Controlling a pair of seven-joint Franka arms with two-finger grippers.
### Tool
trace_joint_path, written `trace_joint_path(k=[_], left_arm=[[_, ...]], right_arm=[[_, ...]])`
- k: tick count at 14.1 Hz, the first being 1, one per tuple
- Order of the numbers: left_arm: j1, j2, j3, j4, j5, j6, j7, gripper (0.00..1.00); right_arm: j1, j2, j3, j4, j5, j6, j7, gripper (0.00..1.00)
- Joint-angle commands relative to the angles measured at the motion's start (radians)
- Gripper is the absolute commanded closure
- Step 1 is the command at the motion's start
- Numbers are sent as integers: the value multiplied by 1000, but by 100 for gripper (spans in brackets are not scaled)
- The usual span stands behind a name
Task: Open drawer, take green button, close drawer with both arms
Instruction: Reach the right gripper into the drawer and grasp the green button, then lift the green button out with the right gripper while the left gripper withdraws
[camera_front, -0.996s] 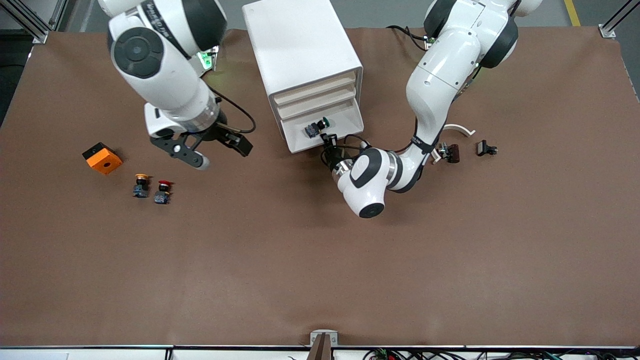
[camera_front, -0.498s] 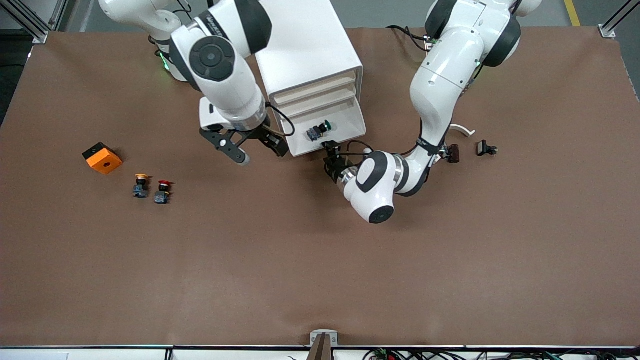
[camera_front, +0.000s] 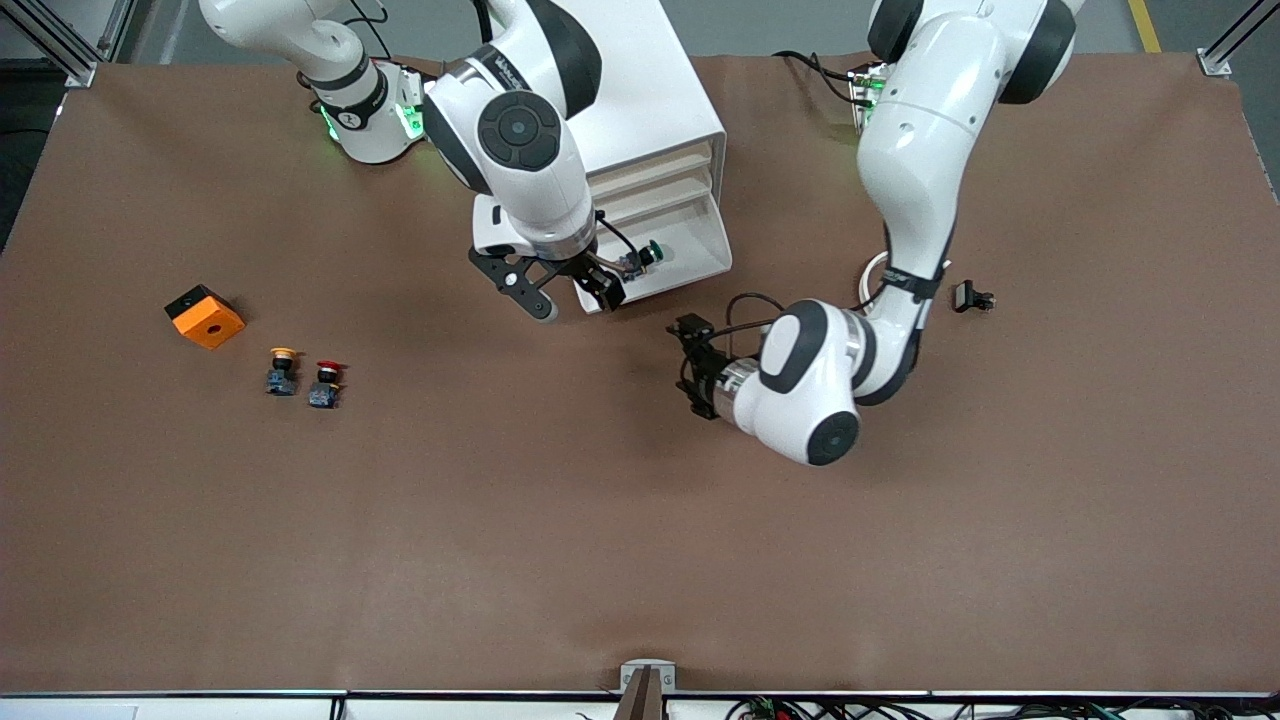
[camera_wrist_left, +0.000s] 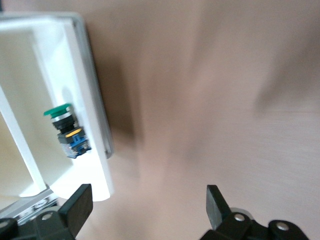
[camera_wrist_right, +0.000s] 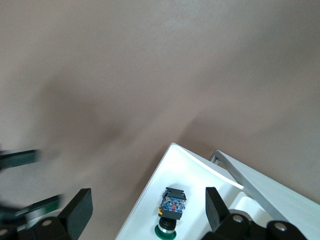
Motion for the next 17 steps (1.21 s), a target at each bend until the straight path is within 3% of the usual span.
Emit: trace_joint_path(k=[1, 3, 6, 9, 13, 17], left_arm=[[-2, -86, 72, -19, 81, -3, 97, 0], [1, -154, 94, -23, 205, -8, 246, 0], [-1, -206, 89, -32, 482, -10, 404, 0], [-4, -272, 88, -40, 699, -109, 618, 0], [48, -353, 89, -42, 761, -128, 971, 0], [110, -497, 88, -81, 762, -138, 1287, 0]], right_arm=[[52, -11, -10, -75, 2, 65, 91, 0], [82, -6, -10, -91, 2, 82, 137, 0], [111, 33, -8, -92, 8, 91, 143, 0], [144, 84, -8, -91, 9, 105, 143, 0], [168, 136, -8, -89, 8, 160, 141, 0], [180, 171, -7, -89, 9, 166, 131, 0]])
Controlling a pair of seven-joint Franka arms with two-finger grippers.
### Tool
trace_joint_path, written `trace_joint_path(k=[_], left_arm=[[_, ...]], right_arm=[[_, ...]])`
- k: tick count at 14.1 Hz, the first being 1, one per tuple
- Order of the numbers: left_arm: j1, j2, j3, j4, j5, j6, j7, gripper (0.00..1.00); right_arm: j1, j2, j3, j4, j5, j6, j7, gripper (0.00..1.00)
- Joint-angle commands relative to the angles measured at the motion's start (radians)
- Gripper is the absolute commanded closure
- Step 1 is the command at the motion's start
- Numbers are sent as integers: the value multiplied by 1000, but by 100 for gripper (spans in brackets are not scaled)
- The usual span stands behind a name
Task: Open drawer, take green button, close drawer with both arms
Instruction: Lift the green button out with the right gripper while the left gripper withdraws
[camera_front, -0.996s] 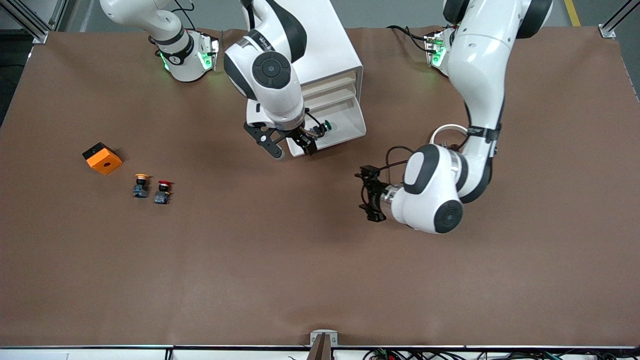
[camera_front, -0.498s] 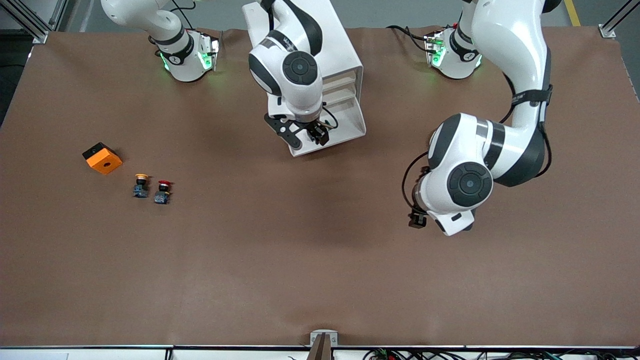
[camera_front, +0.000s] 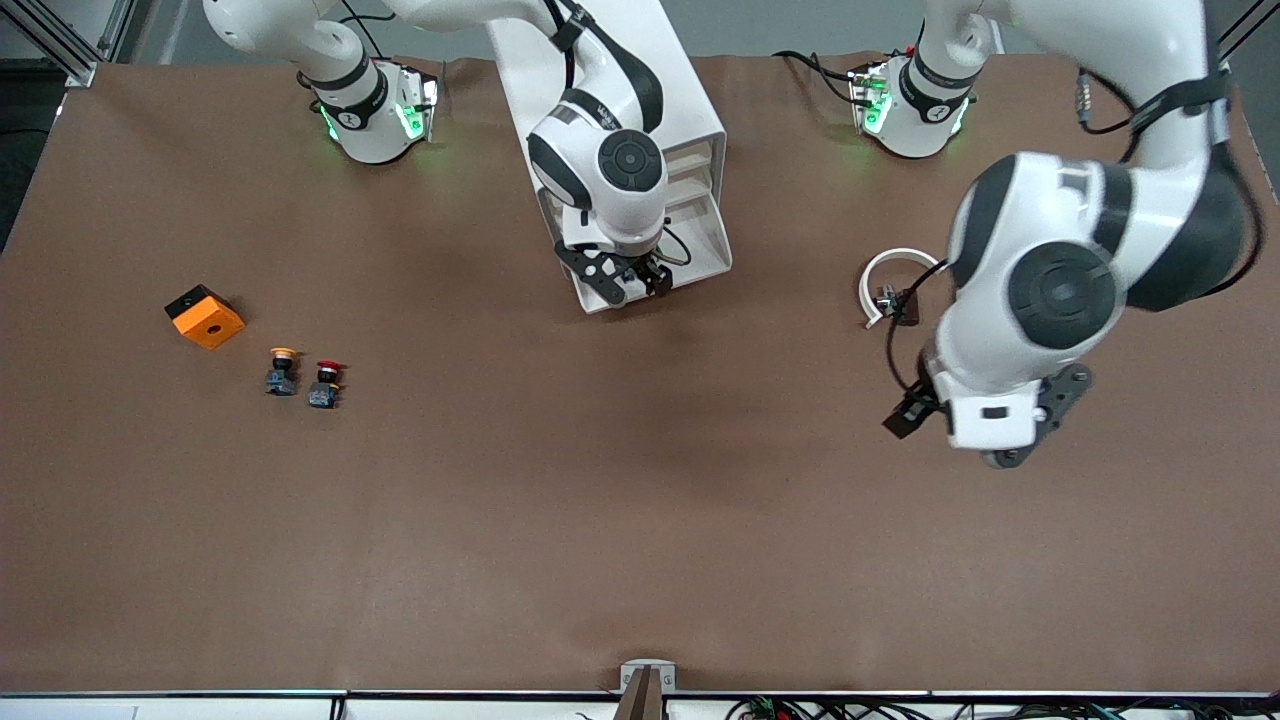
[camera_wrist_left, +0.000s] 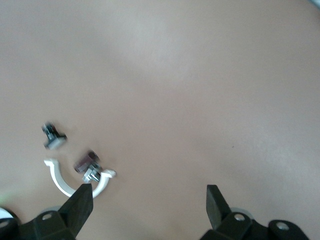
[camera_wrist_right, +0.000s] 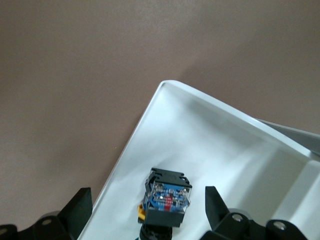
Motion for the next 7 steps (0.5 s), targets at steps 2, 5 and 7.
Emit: trace_joint_path(k=[2, 5, 7], left_arm=[[54, -155, -12, -93, 20, -4, 224, 0], [92, -204, -14, -101, 36, -9, 359, 0], [193, -274, -82, -166, 36, -7, 471, 0]], right_arm=[[47, 34, -7, 1, 11, -1, 1, 0], [52, 45, -7, 2, 9, 2, -5, 0], [52, 45, -7, 5, 9, 1, -8, 37]])
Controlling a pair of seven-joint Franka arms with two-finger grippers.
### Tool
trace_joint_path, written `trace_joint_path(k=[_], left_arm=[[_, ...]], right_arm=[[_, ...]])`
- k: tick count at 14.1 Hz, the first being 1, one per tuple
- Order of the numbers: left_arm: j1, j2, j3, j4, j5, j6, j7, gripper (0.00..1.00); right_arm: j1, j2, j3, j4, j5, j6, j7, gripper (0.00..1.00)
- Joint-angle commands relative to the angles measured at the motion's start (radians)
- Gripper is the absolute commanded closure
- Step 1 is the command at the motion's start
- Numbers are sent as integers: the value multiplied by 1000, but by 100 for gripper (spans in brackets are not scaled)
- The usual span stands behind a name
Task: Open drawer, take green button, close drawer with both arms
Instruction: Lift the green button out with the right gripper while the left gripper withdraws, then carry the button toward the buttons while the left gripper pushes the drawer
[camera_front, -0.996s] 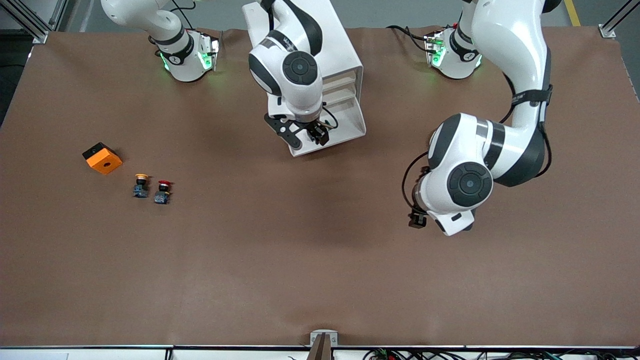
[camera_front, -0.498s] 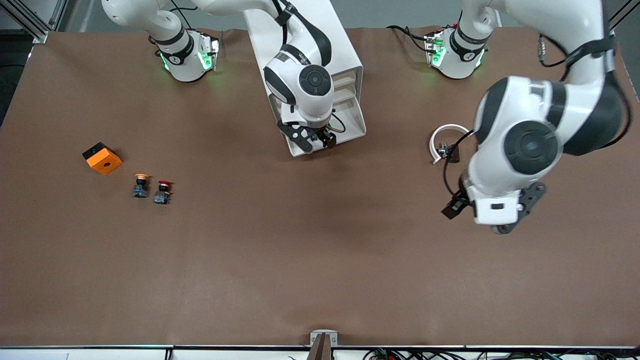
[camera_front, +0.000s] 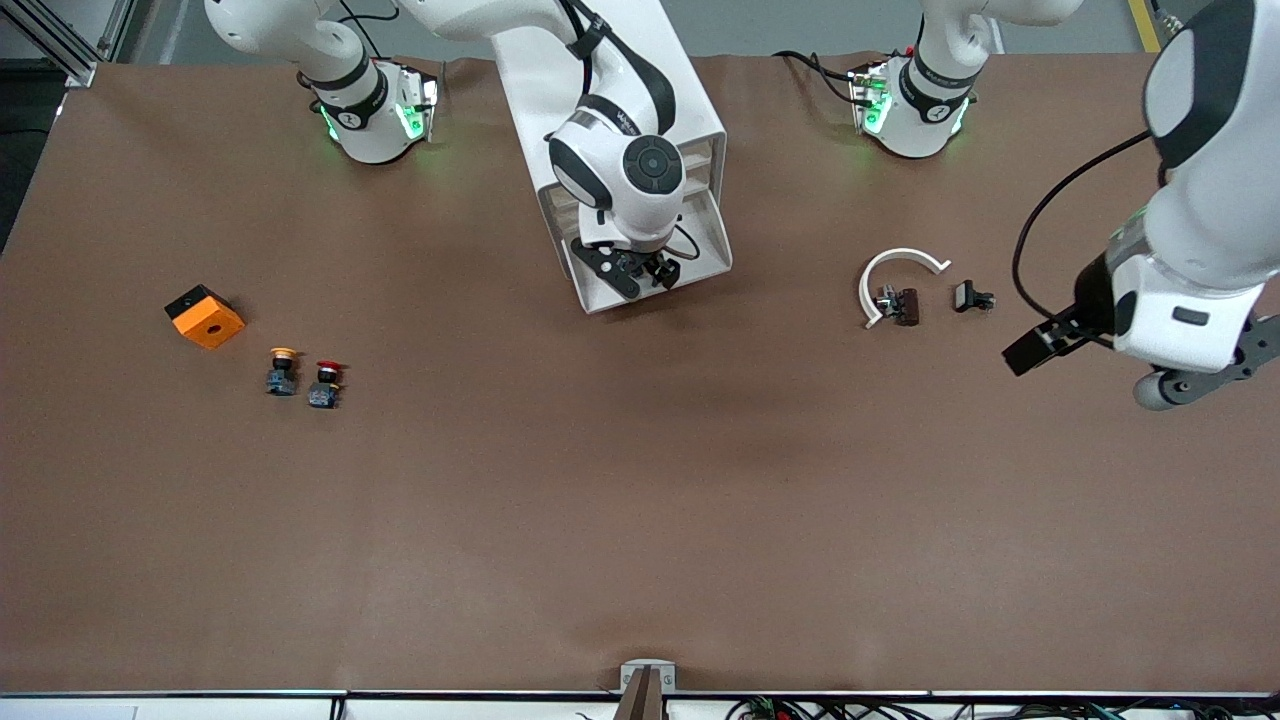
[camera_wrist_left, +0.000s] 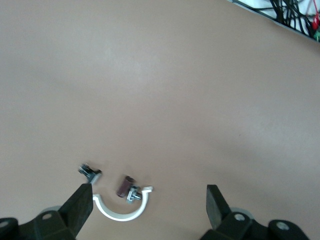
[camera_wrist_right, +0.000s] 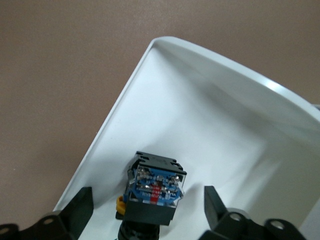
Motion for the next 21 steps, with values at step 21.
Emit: trace_joint_path(k=[21], left_arm=[[313, -200, -387, -365, 20, 218, 295, 0]], right_arm=[[-270, -104, -15, 299, 9, -501, -456, 83]])
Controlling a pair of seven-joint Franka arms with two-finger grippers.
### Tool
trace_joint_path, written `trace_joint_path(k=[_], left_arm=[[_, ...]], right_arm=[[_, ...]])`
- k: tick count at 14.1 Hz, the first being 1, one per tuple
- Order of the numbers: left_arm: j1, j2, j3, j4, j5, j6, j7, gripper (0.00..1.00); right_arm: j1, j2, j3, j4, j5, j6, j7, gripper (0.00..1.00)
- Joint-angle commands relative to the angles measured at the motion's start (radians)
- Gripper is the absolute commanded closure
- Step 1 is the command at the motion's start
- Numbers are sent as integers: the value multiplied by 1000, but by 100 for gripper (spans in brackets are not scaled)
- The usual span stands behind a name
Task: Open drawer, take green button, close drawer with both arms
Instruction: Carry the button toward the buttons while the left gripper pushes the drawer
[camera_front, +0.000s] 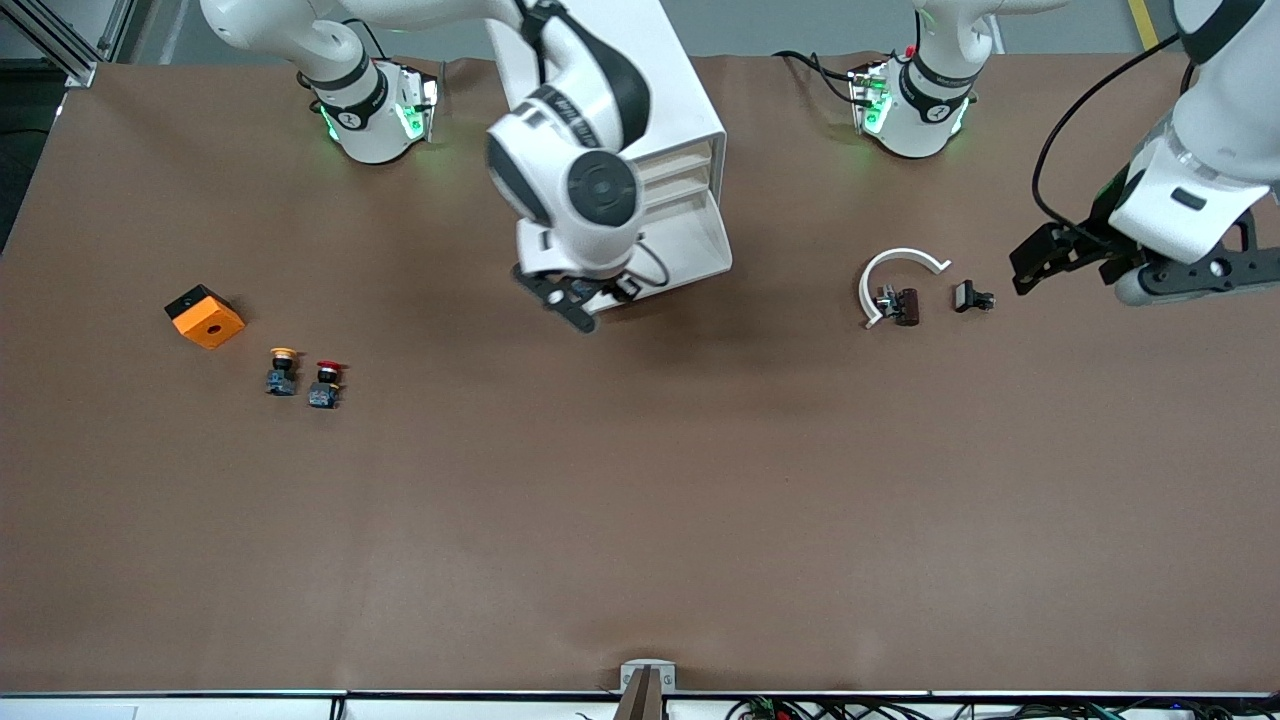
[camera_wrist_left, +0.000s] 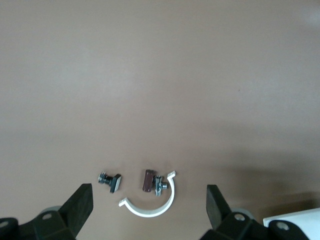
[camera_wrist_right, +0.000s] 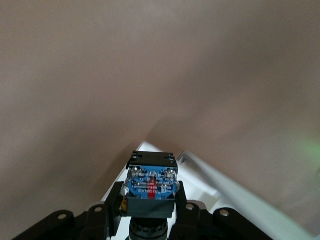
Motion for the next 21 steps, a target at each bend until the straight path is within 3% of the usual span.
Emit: trace_joint_path(k=[1, 5, 8, 12, 16, 21], left_arm=[[-39, 78, -29, 3, 21, 76, -11, 0], [-160, 241, -35, 5, 20, 220, -187, 0], [-249, 347, -43, -9, 6, 357, -348, 0], [-380, 488, -43, -12, 4, 394, -531, 0], [-496, 580, -43, -7, -34, 408, -727, 0], [-541, 621, -78, -9, -55, 406, -738, 0]], right_arm=[[-88, -69, 11, -17, 6, -48, -221, 83], [-246, -148, 9, -107, 2, -62, -669, 83], [-337, -187, 9, -172, -3, -39, -886, 83], [-371, -244, 9, -342, -75, 131, -991, 83], [-426, -251, 9, -495, -83, 326, -1099, 83], [-509, -209, 8, -537, -84, 461, -1192, 83]])
